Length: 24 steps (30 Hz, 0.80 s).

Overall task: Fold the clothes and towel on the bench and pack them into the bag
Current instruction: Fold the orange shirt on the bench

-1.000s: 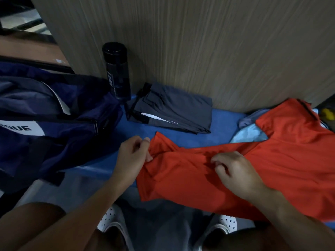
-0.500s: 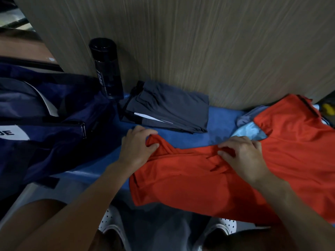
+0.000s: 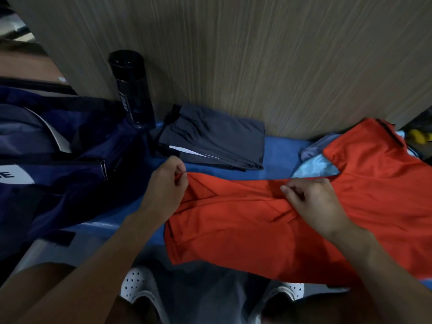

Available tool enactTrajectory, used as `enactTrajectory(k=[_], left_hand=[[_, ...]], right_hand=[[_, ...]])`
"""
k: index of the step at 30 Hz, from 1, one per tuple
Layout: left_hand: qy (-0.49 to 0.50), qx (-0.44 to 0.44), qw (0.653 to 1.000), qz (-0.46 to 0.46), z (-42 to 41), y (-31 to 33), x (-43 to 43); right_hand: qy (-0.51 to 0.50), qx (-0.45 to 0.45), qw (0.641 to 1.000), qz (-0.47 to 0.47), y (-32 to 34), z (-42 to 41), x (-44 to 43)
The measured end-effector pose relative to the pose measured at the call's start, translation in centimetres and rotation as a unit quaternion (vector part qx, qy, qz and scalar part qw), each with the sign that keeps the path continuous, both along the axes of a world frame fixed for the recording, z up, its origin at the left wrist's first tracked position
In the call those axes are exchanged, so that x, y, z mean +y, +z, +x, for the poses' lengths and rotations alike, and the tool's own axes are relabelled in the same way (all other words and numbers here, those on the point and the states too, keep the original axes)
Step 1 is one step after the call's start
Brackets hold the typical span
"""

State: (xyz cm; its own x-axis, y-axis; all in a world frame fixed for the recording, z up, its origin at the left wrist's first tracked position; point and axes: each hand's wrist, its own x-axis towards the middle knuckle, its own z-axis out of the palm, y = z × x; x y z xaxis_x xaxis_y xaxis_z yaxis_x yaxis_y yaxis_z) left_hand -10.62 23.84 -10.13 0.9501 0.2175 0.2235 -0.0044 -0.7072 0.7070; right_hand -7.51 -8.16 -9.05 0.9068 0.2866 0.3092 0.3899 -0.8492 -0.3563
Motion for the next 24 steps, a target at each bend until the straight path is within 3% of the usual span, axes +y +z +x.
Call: enactTrajectory(k=[6, 9, 18, 24], left_hand=[[0.018, 0.009, 1.000, -0.010, 0.3, 0.0, 0.6], [0.041, 0.064, 0.997, -0.027, 0.3, 0.4, 0.7], [0.045, 0.168, 0.984, 0.044, -0.5, -0.1, 1.7], [0.029, 0.176, 0.981, 0.071, -1.0, -0.2, 1.6]], right_hand=[[0.024, 0.086, 0.996, 0.004, -0.4, -0.1, -0.4], [0.020, 0.105, 0.994, -0.013, -0.5, 0.5, 0.0], [-0.036, 0.099, 0.987, -0.123, -0.4, 1.7, 1.1], [-0.112, 0.022, 0.991, -0.064, -0.4, 2.8, 1.5]])
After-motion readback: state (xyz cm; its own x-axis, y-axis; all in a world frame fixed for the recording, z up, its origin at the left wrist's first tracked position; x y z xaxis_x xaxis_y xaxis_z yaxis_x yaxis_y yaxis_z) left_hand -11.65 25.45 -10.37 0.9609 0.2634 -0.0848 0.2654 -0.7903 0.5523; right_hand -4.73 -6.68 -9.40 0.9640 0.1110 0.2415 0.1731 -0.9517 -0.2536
